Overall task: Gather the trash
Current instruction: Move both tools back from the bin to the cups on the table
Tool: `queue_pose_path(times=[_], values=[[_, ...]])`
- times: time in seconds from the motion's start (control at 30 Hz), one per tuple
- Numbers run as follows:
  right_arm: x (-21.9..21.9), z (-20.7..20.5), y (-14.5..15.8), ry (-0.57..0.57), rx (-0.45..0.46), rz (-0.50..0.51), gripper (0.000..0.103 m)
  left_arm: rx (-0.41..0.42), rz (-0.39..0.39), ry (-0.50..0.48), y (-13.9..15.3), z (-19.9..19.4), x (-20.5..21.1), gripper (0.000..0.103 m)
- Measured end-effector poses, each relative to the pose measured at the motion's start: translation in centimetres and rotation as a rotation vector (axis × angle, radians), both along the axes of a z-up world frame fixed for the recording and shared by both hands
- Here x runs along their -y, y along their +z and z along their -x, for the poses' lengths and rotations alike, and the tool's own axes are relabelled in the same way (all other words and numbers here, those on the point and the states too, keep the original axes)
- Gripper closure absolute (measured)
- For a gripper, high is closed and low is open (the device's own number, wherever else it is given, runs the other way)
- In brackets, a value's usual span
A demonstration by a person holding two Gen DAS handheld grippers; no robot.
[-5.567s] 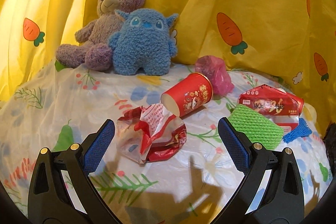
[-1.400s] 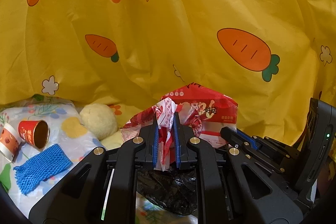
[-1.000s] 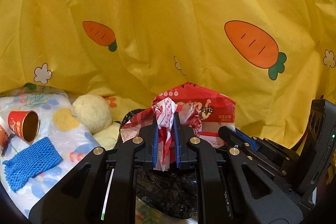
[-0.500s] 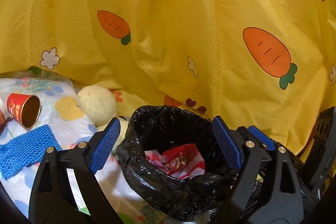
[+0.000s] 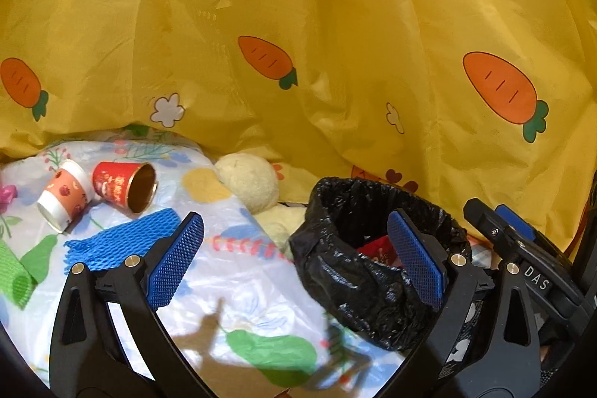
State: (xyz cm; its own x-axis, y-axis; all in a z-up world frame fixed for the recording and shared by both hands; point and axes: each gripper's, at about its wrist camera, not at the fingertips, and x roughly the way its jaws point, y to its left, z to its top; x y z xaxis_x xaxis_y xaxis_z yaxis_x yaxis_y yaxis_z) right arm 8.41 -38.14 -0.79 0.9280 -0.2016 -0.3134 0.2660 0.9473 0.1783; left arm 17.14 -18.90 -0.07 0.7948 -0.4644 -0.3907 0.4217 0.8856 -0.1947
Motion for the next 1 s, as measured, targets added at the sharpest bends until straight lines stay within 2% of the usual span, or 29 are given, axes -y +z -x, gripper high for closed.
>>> queue_pose_path(times=[0.13, 0.33, 0.7, 0.87, 1.0], values=[[-1.6, 0.5, 0.0, 0.018, 0.006, 0.018, 0.018, 0.012, -0.019, 0.062, -0.1, 1.2, -2.6, 0.006], [-4.3, 0.7, 0.1, 0.080, 0.019, 0.010, 0.018, 0.037, -0.066, 0.169, -0.1, 2.7, -7.0, 0.006], [-9.9, -0.3, -0.5, 0.192, -0.004, -0.018, 0.018, 0.018, -0.052, 0.310, -0.5, 3.9, -14.9, 0.006], [-13.1, -0.9, -0.5, 0.267, -0.014, -0.007, 0.018, 0.010, -0.059, 0.426, -0.7, 4.0, -20.0, 0.006], [-15.9, -1.7, -0.4, 0.332, -0.020, 0.005, 0.018, 0.008, -0.079, 0.554, -0.9, 3.8, -25.1, 0.006]])
